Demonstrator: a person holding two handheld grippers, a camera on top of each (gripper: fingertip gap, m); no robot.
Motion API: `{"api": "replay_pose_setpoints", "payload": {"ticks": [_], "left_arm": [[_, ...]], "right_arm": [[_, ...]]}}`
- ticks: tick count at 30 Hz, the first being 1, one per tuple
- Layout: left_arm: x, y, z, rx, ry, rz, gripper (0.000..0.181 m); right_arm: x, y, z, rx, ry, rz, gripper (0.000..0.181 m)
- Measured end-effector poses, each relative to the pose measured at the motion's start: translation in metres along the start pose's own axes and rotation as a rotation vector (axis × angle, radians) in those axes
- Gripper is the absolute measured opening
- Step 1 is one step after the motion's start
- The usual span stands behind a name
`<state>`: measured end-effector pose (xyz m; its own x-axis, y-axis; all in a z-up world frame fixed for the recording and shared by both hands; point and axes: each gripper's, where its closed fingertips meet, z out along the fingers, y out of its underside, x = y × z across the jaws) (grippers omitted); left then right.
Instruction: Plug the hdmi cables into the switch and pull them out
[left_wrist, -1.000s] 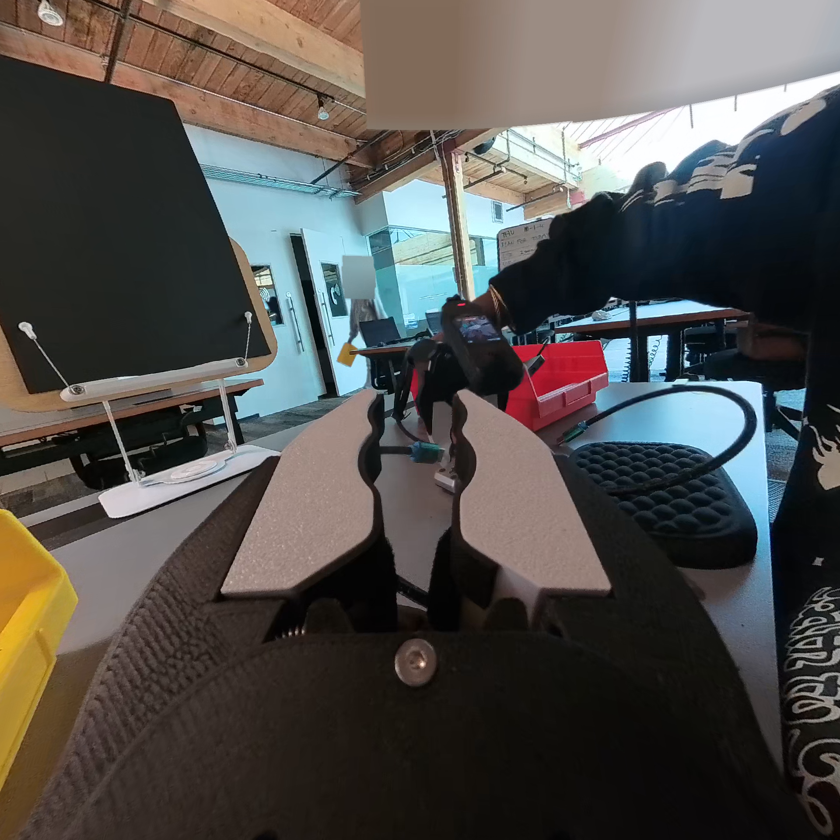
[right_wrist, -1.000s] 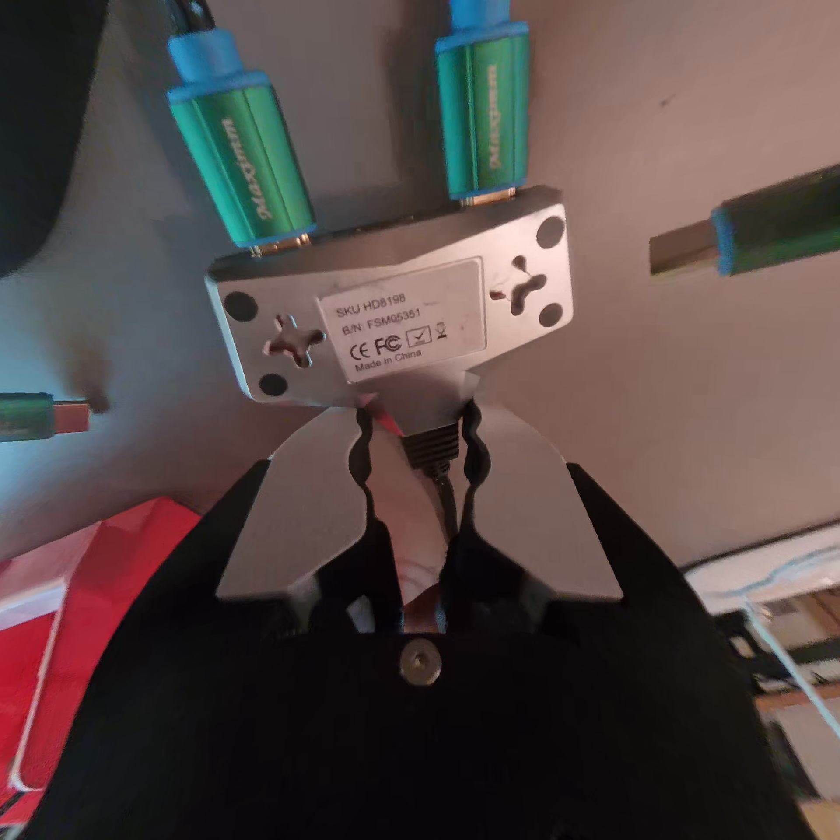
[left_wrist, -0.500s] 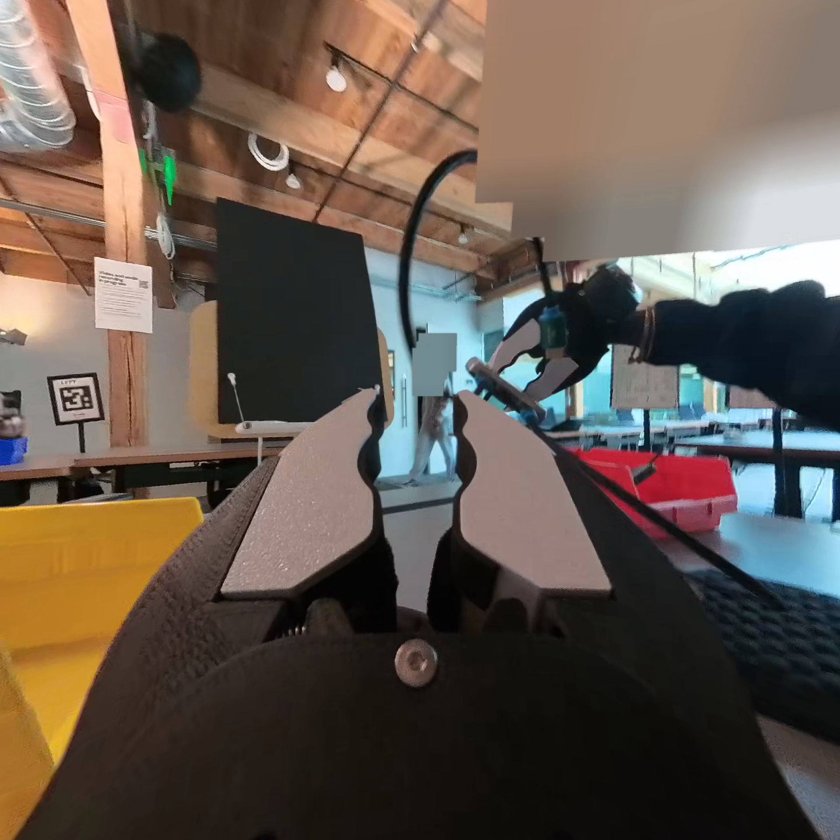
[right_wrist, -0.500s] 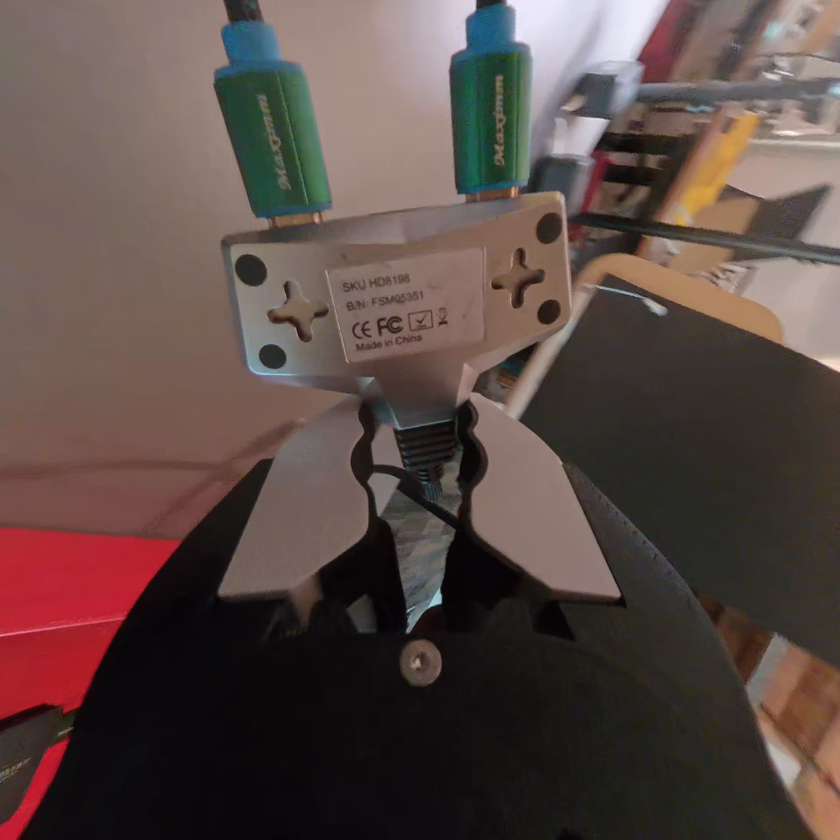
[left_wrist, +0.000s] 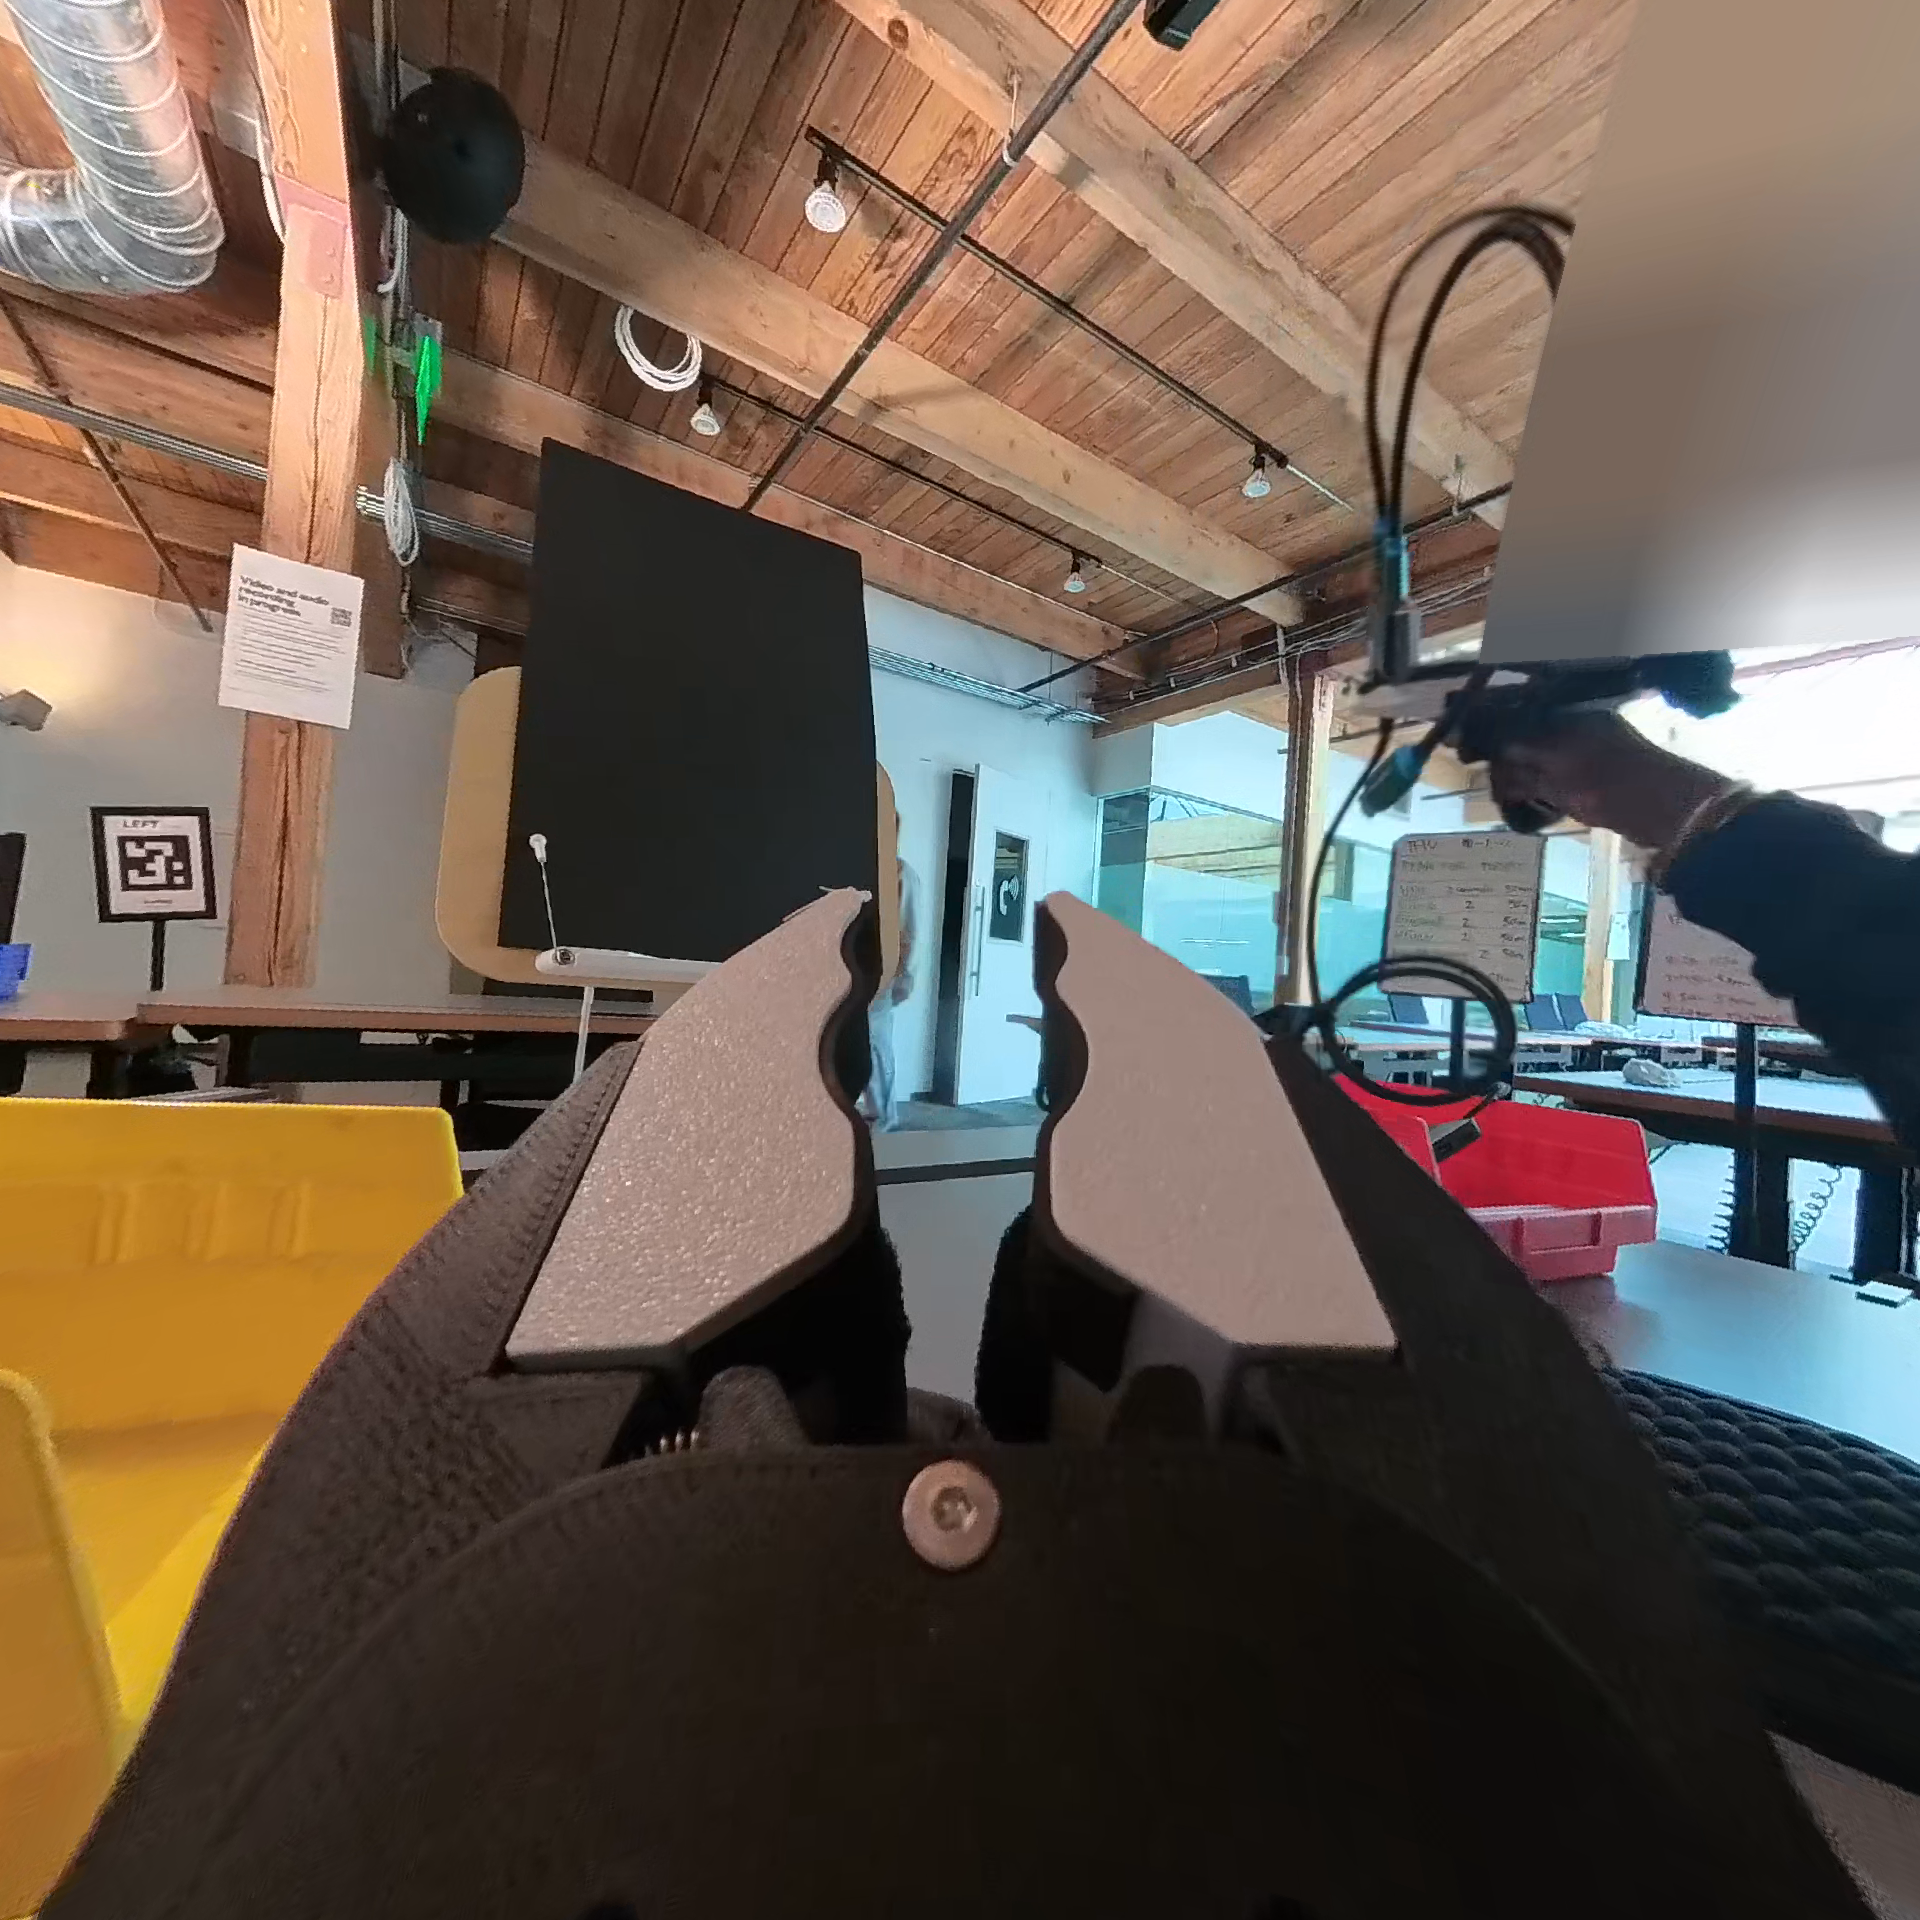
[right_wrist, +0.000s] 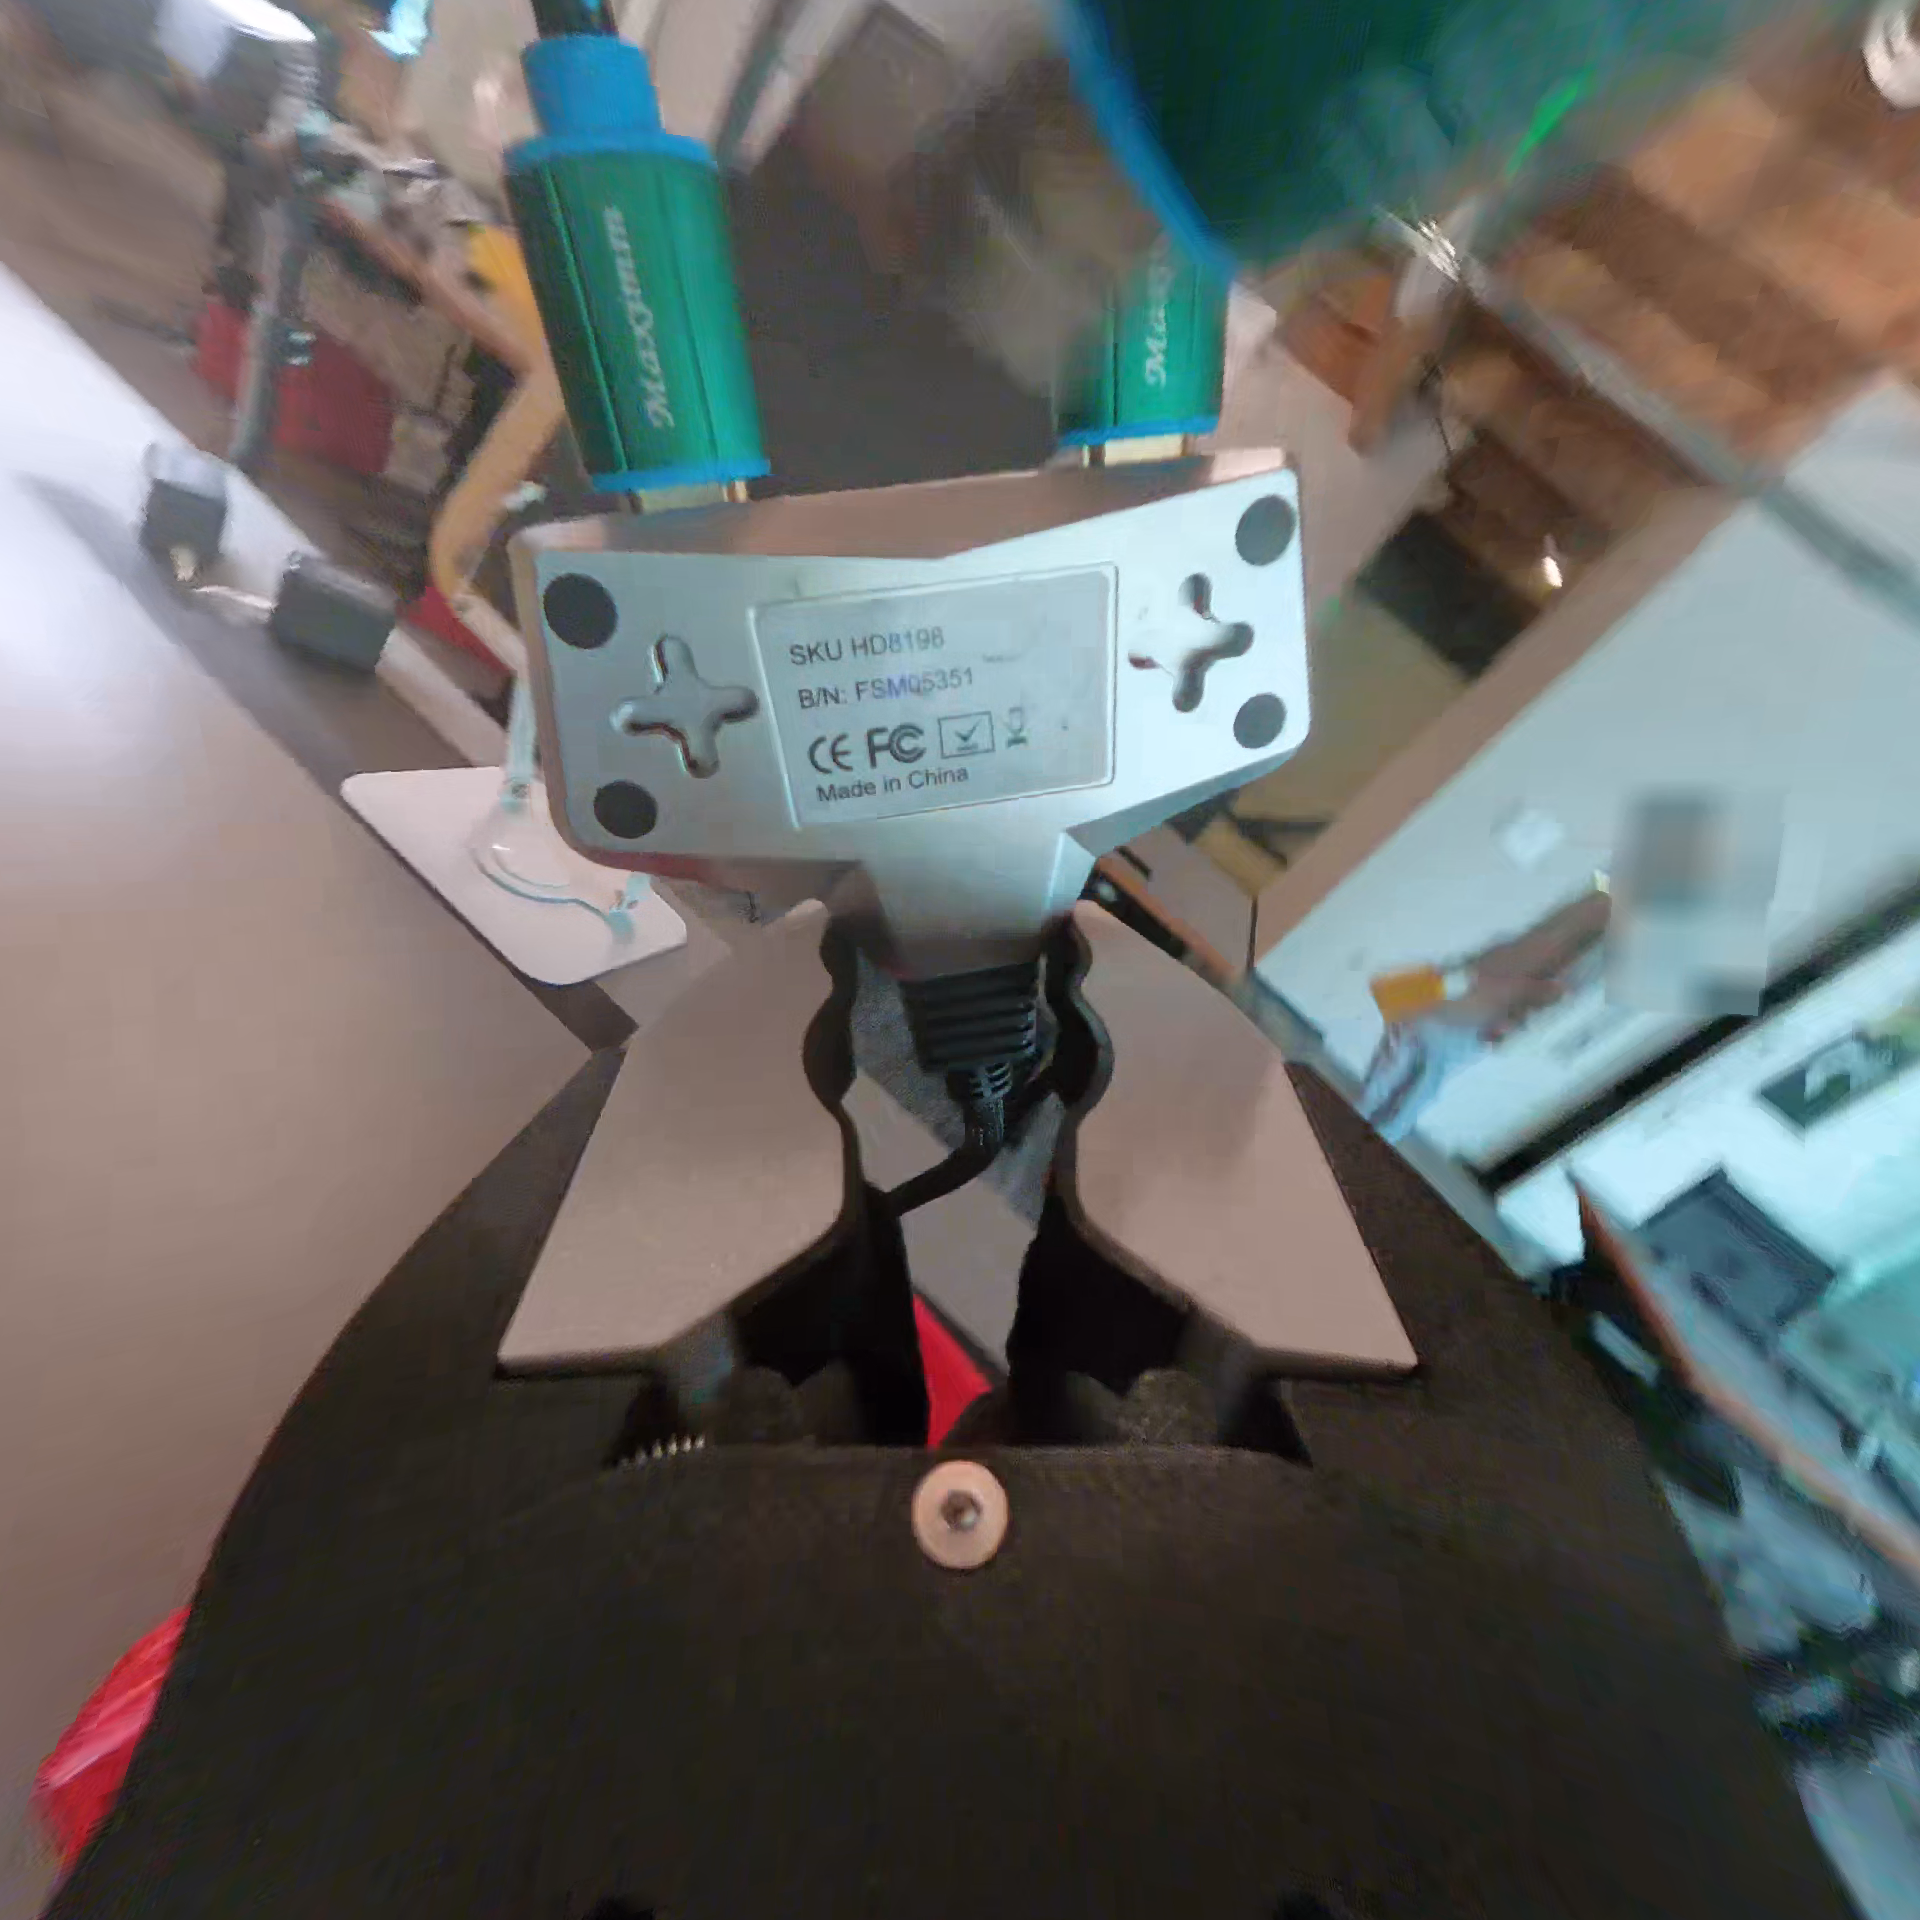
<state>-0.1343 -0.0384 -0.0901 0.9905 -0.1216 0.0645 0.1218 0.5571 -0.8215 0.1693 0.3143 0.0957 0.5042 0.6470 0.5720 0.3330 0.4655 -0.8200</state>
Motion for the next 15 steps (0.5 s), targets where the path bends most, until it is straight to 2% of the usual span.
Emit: {"api": "replay_pose_setpoints", "payload": {"ticks": [2,4,9,10,14,15], "left_arm": [[0.001,0.001,0.001,-0.007,0.002,0.011,0.027],[0.002,0.002,0.001,-0.013,0.005,0.019,0.027],[0.004,0.005,0.002,-0.031,0.010,0.046,0.028],[0.004,0.006,0.003,-0.035,0.012,0.050,0.028],[0.006,0.009,0.004,-0.049,0.018,0.058,0.028],[0.006,0.009,0.004,-0.051,0.019,0.060,0.028]], "right_arm": [[0.016,0.032,-0.018,-0.066,0.073,0.085,0.035],[0.019,0.068,-0.031,-0.139,0.103,0.177,0.035],[-0.002,0.168,-0.046,-0.391,0.135,0.332,0.033],[-0.007,0.183,-0.046,-0.422,0.131,0.372,0.028],[-0.054,0.224,-0.033,-0.576,-0.075,0.472,0.000],[-0.063,0.234,-0.030,-0.637,-0.101,0.456,0.001]]}}
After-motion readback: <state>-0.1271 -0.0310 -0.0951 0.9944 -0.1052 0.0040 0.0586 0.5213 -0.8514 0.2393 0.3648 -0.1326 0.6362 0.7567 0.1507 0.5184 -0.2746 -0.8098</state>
